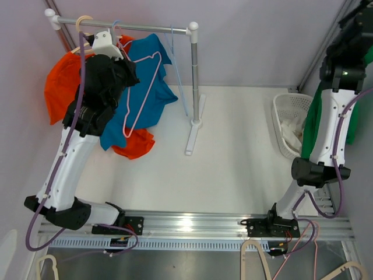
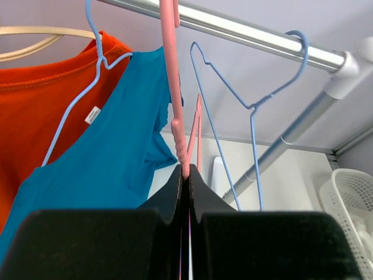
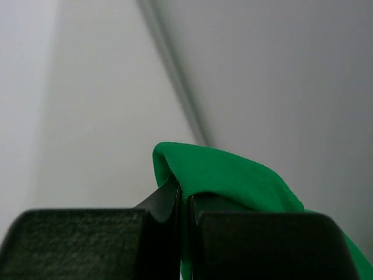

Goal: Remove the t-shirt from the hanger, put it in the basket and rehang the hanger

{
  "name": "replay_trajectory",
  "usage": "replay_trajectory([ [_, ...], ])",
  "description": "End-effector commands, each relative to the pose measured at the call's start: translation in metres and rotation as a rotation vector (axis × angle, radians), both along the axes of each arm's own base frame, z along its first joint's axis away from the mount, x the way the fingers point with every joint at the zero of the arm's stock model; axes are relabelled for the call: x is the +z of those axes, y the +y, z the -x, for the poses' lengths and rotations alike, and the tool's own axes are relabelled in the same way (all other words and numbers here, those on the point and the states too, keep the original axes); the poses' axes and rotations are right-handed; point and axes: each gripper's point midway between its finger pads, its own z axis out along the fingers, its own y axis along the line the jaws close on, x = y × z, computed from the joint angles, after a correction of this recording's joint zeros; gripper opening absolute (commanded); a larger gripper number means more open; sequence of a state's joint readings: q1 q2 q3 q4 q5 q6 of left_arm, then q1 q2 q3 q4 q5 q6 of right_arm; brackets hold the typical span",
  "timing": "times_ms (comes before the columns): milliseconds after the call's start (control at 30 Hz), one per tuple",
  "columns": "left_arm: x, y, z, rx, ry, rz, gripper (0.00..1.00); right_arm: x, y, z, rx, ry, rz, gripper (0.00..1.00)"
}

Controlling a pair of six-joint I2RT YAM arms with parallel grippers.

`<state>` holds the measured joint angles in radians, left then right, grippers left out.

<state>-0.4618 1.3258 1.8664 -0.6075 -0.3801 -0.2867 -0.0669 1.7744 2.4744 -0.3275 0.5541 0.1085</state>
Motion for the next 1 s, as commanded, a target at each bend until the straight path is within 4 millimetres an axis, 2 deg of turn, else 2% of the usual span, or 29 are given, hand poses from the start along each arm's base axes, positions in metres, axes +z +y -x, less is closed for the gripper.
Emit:
replay_trajectory([
  [0, 0.007, -0.004, -0.023, -0.027, -0.051, -0.014, 0.01, 0.058, -0.040, 0.036, -0.027, -0.257, -0.031, 0.00],
  [100, -0.002, -0.011, -0.042, -0.043, -0.057, -0.029, 0.01, 0.040, -0.053, 0.026, -0.034, -0.227, -0.057, 0.00],
  [133, -0.003, -0.012, -0.046, -0.045, -0.063, -0.032, 0.01, 0.022, -0.057, 0.012, -0.026, -0.189, -0.073, 0.00],
  [167, -0.005, -0.016, -0.055, -0.046, -0.067, -0.032, 0.01, 0.017, -0.057, 0.008, -0.021, -0.181, -0.080, 0.00],
  [233, -0.003, -0.021, -0.061, -0.058, -0.083, -0.037, 0.01, -0.008, -0.060, -0.005, -0.018, -0.107, -0.110, 0.00],
  [267, -0.004, -0.023, -0.065, -0.063, -0.086, -0.039, 0.01, -0.022, -0.061, -0.009, -0.024, -0.063, -0.133, 0.00],
  [300, -0.005, -0.028, -0.073, -0.072, -0.099, -0.048, 0.01, -0.050, -0.062, -0.014, -0.026, 0.021, -0.183, 0.00],
  [333, -0.002, -0.029, -0.076, -0.074, -0.110, -0.051, 0.01, -0.081, -0.062, -0.020, -0.029, 0.106, -0.215, 0.06],
  [367, 0.002, -0.030, -0.080, -0.074, -0.121, -0.054, 0.01, -0.104, -0.057, -0.026, 0.000, 0.174, -0.238, 0.17],
  [400, -0.001, -0.031, -0.084, -0.074, -0.115, -0.066, 0.01, -0.136, -0.053, -0.030, 0.014, 0.263, -0.270, 0.33],
  [433, -0.012, -0.035, -0.096, -0.077, -0.090, -0.075, 0.01, -0.157, -0.051, -0.031, 0.019, 0.304, -0.314, 0.89],
  [467, -0.001, -0.037, -0.097, -0.085, -0.109, -0.070, 0.01, -0.191, -0.055, -0.030, -0.019, 0.365, -0.367, 0.99],
  [533, -0.003, -0.042, -0.109, -0.097, -0.109, -0.086, 0.01, -0.216, -0.049, -0.025, -0.002, 0.396, -0.382, 1.00],
  [667, -0.002, -0.042, -0.120, -0.083, -0.137, -0.114, 0.01, -0.191, -0.030, -0.011, 0.054, 0.344, -0.303, 1.00],
  [700, 0.000, -0.042, -0.120, -0.081, -0.145, -0.121, 0.01, -0.184, -0.027, -0.002, 0.060, 0.339, -0.292, 1.00],
  [800, -0.004, -0.041, -0.126, -0.060, -0.135, -0.146, 0.01, -0.178, -0.018, 0.011, 0.079, 0.320, -0.273, 0.99],
  [833, -0.001, -0.032, -0.126, -0.012, -0.132, -0.147, 0.01, -0.181, -0.016, 0.021, 0.079, 0.317, -0.275, 1.00],
  [900, -0.001, -0.027, -0.125, 0.024, -0.130, -0.167, 0.01, -0.179, -0.014, 0.027, 0.085, 0.285, -0.273, 0.99],
  [933, -0.011, -0.024, -0.127, 0.045, -0.116, -0.185, 0.01, -0.183, -0.012, 0.032, 0.088, 0.286, -0.274, 1.00],
  [967, -0.008, -0.023, -0.127, 0.051, -0.128, -0.189, 0.01, -0.183, -0.010, 0.033, 0.097, 0.283, -0.274, 0.99],
])
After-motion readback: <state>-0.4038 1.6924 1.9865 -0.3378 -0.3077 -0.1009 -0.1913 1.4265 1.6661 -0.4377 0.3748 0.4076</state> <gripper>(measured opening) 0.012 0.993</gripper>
